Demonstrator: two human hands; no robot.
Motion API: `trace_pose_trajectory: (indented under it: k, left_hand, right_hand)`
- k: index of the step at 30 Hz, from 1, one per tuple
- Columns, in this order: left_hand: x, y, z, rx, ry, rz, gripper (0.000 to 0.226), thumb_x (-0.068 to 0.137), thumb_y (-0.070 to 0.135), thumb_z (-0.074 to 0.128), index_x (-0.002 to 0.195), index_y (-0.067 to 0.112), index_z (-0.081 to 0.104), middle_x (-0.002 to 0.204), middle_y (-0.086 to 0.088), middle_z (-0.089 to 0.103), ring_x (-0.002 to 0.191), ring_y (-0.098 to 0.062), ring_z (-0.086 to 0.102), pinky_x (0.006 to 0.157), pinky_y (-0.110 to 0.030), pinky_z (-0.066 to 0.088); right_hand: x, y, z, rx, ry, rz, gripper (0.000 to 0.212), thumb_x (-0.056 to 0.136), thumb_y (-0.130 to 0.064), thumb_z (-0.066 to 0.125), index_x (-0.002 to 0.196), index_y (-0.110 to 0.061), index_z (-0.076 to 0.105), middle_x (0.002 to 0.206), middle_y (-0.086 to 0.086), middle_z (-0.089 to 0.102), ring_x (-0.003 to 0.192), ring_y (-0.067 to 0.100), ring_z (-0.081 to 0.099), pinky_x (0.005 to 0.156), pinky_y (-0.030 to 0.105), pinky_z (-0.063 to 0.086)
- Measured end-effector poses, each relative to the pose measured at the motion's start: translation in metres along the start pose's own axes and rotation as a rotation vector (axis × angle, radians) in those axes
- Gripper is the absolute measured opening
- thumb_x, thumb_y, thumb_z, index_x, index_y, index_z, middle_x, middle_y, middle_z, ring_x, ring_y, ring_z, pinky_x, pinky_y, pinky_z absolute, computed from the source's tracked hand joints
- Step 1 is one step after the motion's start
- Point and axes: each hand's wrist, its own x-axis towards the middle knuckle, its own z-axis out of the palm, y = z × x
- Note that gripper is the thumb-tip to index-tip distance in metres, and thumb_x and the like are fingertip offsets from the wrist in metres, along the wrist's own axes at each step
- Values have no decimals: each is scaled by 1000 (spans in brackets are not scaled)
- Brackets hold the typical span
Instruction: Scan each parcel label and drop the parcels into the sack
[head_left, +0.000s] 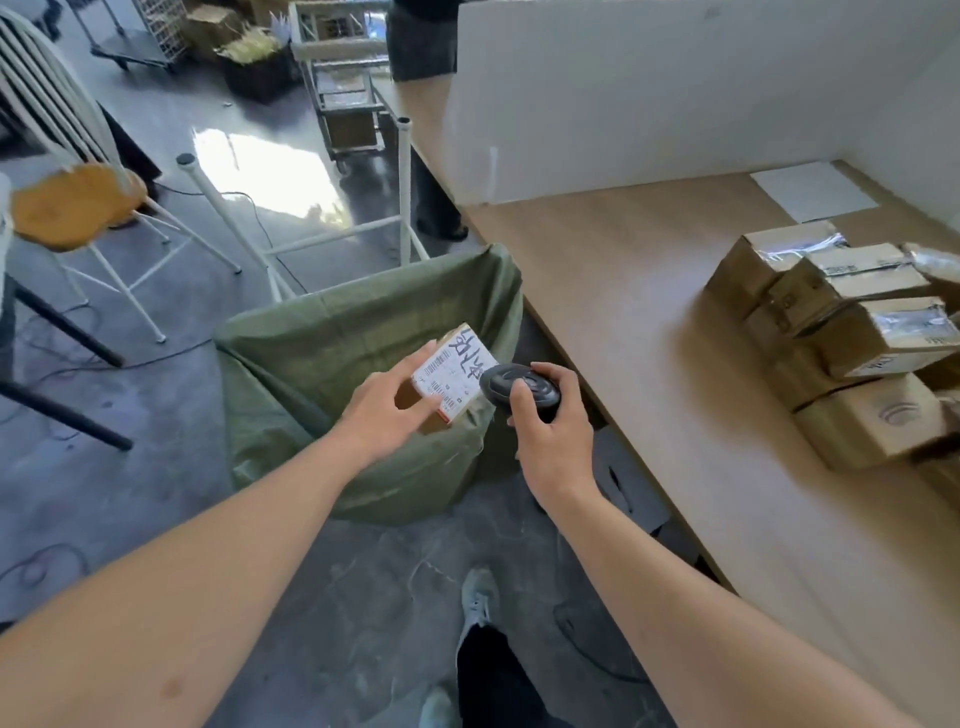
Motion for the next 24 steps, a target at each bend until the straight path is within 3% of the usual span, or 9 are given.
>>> trace_pose_trajectory:
  k: [4,7,11,14,18,24]
  left_hand:
    - [40,-35,-11,26,-1,-89,72,94,52,65,147,76,22,138,1,60,123,-23,58,98,-32,49]
    - [69,-51,-6,32,-8,-162,73,92,53,67,149,72,25,139,1,60,128,-22,56,112,-43,45]
    - [104,-64,6,44,-6,-224,71,96,43,71,158,51,36,138,-5,55,129,-24,53,115,-40,41]
    - [124,-79,14,85,-54,-272,71,97,46,71,159,48,36,147,-13,50,140,-30,46,117,-39,36]
    - [140,-91,20,190,-172,-265,69,99,48,68,160,37,39,168,-20,29,158,-33,23,127,-41,23]
    - [158,-95,9,434,-318,-105,61,104,45,59,159,27,42,170,-13,29,155,-34,30,125,-46,31]
  right_hand:
    - [45,8,40,-3,-73,16,25,102,-45,68,124,-48,58,112,-19,71,100,12,73,87,46,65]
    - [78,17,62,-20,-106,51,27,104,-41,67,128,-44,57,111,-24,68,103,2,70,94,32,60]
    - [113,30,81,-64,-148,100,26,104,-42,67,128,-45,57,109,-27,67,101,-12,65,93,27,56]
    - [132,39,90,-80,-155,130,25,104,-42,67,127,-46,59,106,-27,69,99,-6,68,93,30,58]
    - [144,47,101,-88,-147,174,25,99,-49,66,123,-50,59,107,-23,72,101,8,73,97,42,61]
    - [148,43,112,-106,-70,201,28,93,-58,63,120,-54,59,106,-28,72,101,11,74,99,48,60]
